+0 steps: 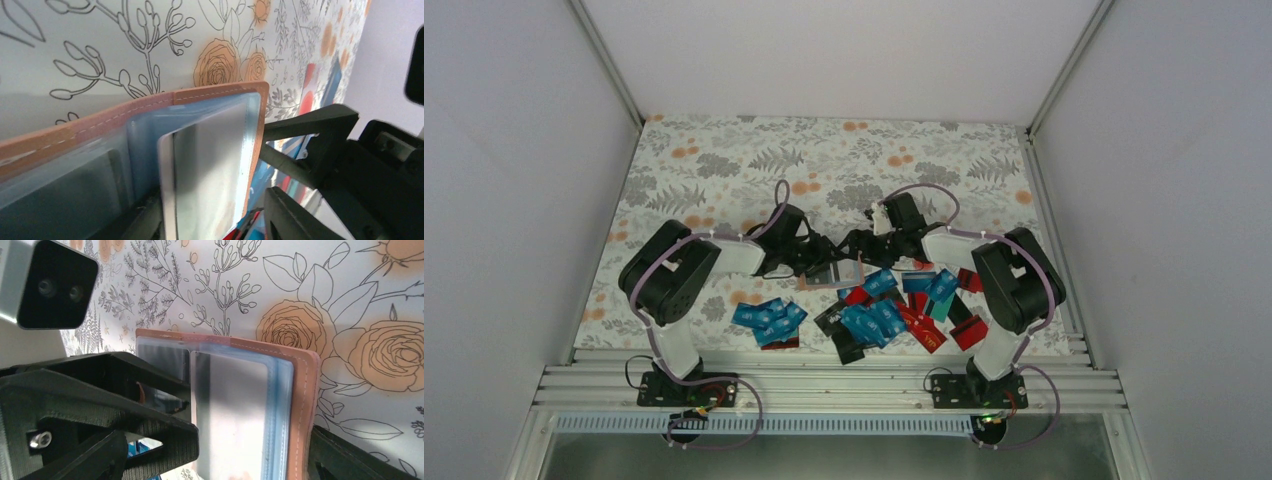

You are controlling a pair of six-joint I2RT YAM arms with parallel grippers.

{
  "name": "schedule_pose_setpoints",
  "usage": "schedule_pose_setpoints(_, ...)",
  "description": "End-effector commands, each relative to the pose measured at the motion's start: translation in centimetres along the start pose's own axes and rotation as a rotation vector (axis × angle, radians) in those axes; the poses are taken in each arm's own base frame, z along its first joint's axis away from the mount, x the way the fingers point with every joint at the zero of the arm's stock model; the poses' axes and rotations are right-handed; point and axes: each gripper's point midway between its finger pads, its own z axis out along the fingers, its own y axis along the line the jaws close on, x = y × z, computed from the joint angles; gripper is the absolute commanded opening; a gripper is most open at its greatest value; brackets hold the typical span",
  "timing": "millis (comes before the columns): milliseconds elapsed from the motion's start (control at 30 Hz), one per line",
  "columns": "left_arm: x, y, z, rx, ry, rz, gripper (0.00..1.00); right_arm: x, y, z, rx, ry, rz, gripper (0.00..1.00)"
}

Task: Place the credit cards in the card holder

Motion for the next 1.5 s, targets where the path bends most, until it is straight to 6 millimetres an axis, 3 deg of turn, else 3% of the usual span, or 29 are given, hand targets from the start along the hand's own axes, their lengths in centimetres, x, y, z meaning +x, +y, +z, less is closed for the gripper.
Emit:
schedule_pose_setpoints(0,0.3,1.5,-0.5,-0.119,0.006,0.044,0.52,-0.6,0.8,-0.8,-0.007,-0.011,-0.038,0.89)
schedule_pose_setpoints(333,0.6,0.5,-2.7,-0.177,0.003,0.173,0.84,-1.6,1.8,-2.4,0.032,-0.005,-0.133,0.90)
schedule_pose_setpoints(533,0.4,0.6,-5.0,-0.261,-0.033,0.237,0.89,-0.4,3.4,-3.1,-0.043,0.031,-0.177,0.89)
schedule_pose_setpoints(700,0.1,0.3,-6.2,-0.290,-0.071,0.273,0.69,0.2,4.7,-2.9,-0.134,0.068,-0.192,0.86)
schedule_pose_setpoints(967,-0.5,0.9,-4.8,-0.299,-0.068,0.303,0.14,0.1,4.2,-1.4,-0.151,0.108,-0.172,0.80)
schedule_pose_setpoints(1100,-0.8,1.0,-4.0,-0.292,-0.064,0.317,0.07,0.1,3.8,-0.9,-0.151,0.120,-0.164,0.80)
schedule_pose_setpoints(1467,-1.1,2.2,-2.0,-0.303,-0.034,0.313,0.02,0.2,3.3,-0.3,-0.146,0.133,-0.158,0.80)
